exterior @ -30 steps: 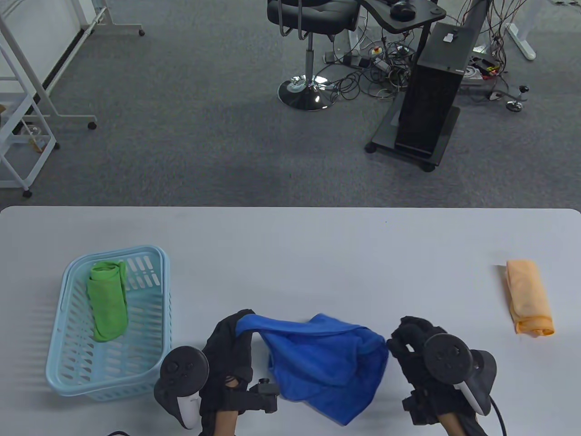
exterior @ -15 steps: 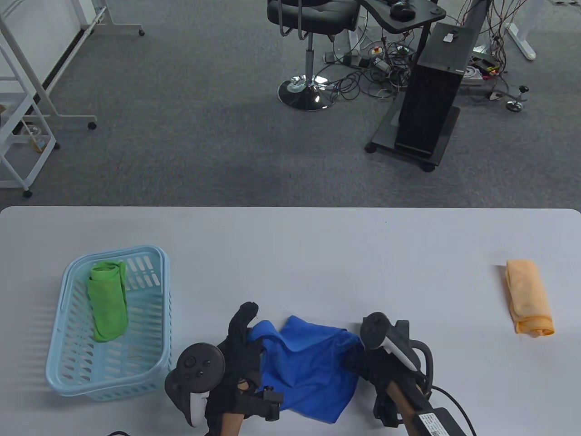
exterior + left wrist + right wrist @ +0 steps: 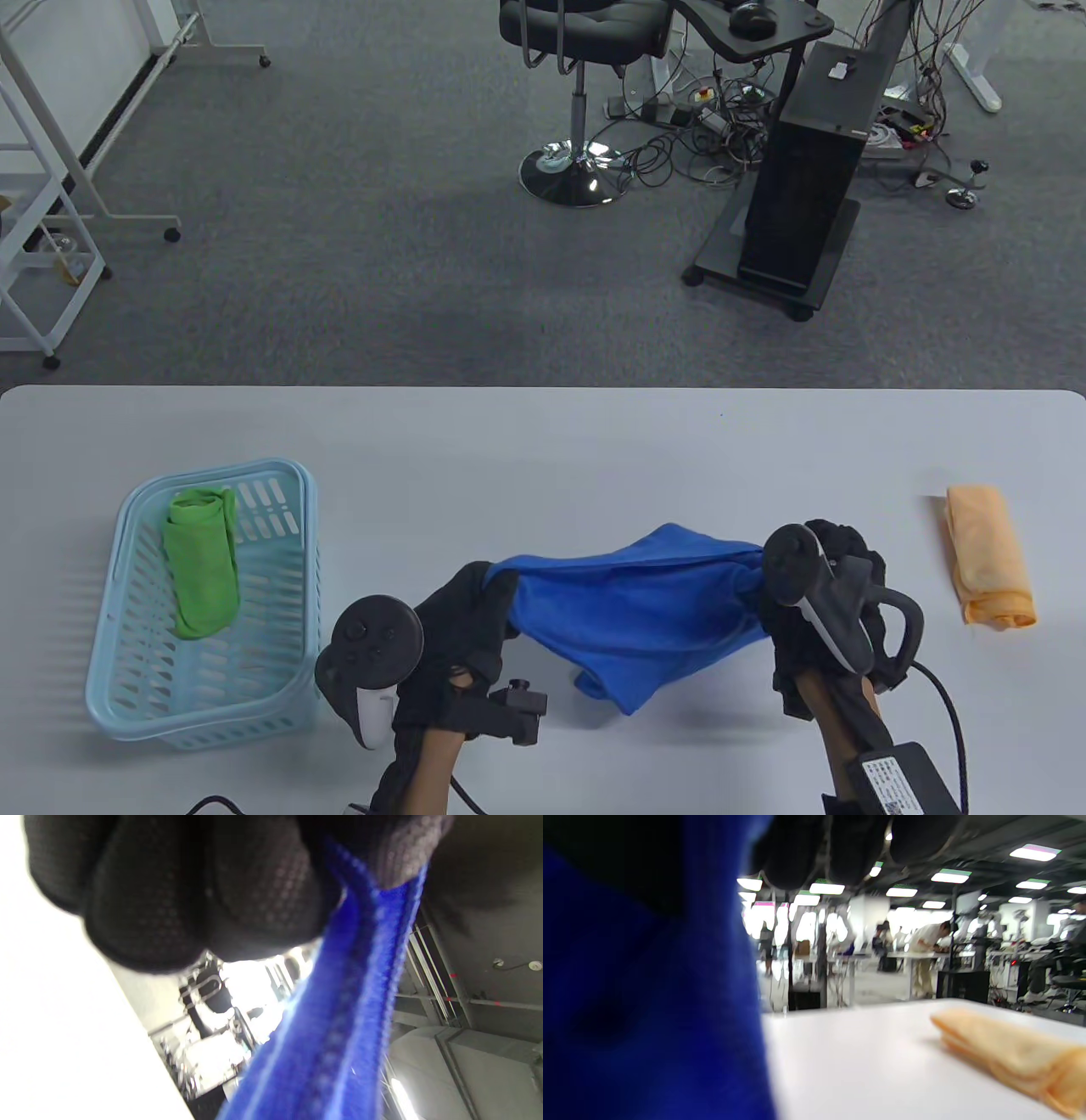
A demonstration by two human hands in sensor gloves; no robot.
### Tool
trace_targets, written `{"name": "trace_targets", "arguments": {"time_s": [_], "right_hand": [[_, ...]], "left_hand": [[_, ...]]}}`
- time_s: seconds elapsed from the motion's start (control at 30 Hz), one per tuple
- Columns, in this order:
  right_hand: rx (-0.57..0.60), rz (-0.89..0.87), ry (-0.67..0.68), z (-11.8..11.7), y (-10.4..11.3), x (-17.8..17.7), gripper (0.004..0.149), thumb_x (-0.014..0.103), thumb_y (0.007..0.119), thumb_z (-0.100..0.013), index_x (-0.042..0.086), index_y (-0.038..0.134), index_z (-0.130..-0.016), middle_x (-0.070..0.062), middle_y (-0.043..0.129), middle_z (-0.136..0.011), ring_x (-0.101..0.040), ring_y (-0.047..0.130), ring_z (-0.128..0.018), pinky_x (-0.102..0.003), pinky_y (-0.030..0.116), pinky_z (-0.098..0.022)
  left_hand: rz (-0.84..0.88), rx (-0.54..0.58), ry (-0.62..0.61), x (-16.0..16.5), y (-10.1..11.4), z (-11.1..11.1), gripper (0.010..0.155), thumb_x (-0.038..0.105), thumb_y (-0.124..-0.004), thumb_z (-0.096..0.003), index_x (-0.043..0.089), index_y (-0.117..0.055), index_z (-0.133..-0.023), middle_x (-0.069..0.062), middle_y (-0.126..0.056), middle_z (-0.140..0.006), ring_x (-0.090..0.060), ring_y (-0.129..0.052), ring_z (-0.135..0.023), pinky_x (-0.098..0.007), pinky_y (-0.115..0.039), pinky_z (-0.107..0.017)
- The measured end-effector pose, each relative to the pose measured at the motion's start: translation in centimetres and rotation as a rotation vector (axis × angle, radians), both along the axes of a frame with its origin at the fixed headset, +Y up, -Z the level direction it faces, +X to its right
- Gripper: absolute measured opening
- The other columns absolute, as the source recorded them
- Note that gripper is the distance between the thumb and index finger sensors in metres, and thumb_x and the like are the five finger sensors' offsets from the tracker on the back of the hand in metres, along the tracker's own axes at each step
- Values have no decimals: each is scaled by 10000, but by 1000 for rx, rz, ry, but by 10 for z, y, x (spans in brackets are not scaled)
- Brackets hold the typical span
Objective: Roll rectangular towel into towel roll
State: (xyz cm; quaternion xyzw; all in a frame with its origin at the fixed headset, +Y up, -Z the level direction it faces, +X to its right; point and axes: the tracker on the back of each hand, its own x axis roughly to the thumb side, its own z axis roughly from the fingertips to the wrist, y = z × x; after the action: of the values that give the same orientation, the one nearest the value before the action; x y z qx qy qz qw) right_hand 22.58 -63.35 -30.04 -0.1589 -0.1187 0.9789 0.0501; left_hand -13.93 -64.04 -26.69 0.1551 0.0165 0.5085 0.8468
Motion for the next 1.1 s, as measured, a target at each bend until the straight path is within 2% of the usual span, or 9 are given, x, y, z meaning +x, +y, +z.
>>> {"name": "trace_targets", "arguments": {"time_s": [0.1, 0.13, 0.17, 0.23, 0.37, 0.63, 0.8, 0.97, 1.1], "right_hand": [[-288, -159, 209, 16, -15, -27, 601, 535, 847, -233, 139, 769, -678, -122, 591, -964, -415, 596, -942, -636, 516, -674], [-332, -186, 243, 18, -18, -30, 683, 564, 835, -231, 133, 723, -749, -136, 533, -994, -432, 540, -962, -647, 480, -684], [-551, -386, 420, 28, -34, -46, 840, 584, 819, -253, 118, 601, -917, -160, 420, -1042, -449, 439, -994, -665, 409, -703], [-536, -500, 481, 33, -44, -49, 933, 589, 811, -257, 92, 562, -1006, -183, 426, -1052, -450, 459, -990, -667, 416, -698], [-381, -429, 349, 25, -52, -25, 747, 483, 808, -291, 136, 704, -944, -168, 552, -1009, -421, 580, -947, -642, 482, -681], [-309, -116, 246, 2, -78, 13, 504, 343, 811, -310, 201, 885, -789, -88, 703, -946, -347, 734, -891, -607, 563, -670], [-233, -6, 216, -32, -86, 3, 533, 312, 814, -300, 256, 815, -830, -59, 645, -970, -306, 734, -893, -584, 571, -682], [-536, 101, 288, -60, -115, -11, 755, 298, 826, -307, 402, 495, -977, -34, 222, -1053, -325, 330, -1008, -593, 329, -746], [-518, 84, 250, -64, -114, 0, 458, 381, 854, -241, 259, 890, -681, -52, 514, -1007, -334, 505, -978, -608, 440, -717]], "left_hand": [[-86, -51, 51, -9, 21, -11, 517, 493, -730, -423, 131, -1022, -647, -54, -1086, -381, -300, -1095, -378, -559, -834, -405], [-95, -64, 55, -10, 22, -12, 511, 489, -737, -427, 144, -1017, -679, -62, -1093, -427, -314, -1090, -423, -567, -824, -423], [-150, -98, 86, -14, 28, -13, 503, 481, -746, -431, 162, -1007, -719, -79, -1093, -503, -343, -1079, -490, -582, -805, -453], [-224, -107, 117, -15, 30, -8, 495, 470, -760, -433, 177, -997, -753, -117, -1064, -643, -394, -1030, -611, -609, -764, -502], [-377, -110, 116, -8, 17, 5, 486, 459, -766, -437, 195, -977, -787, -125, -1021, -746, -405, -989, -694, -613, -743, -535], [-381, -129, 108, -1, -47, 16, 462, 416, -789, -426, 190, -968, -787, -109, -1054, -678, -367, -1034, -627, -591, -775, -508], [-452, -155, 114, -2, -58, 23, 446, 389, -810, -415, 190, -960, -785, -83, -1090, -613, -327, -1078, -567, -568, -809, -481], [-428, -164, 106, -3, -58, 22, 440, 348, -826, -411, 161, -934, -794, -67, -1091, -552, -293, -1089, -508, -557, -814, -477], [-420, -162, 98, -3, -57, 21, 483, 325, -829, -419, 172, -829, -877, -31, -1076, -554, -281, -1083, -524, -553, -809, -488]]}}
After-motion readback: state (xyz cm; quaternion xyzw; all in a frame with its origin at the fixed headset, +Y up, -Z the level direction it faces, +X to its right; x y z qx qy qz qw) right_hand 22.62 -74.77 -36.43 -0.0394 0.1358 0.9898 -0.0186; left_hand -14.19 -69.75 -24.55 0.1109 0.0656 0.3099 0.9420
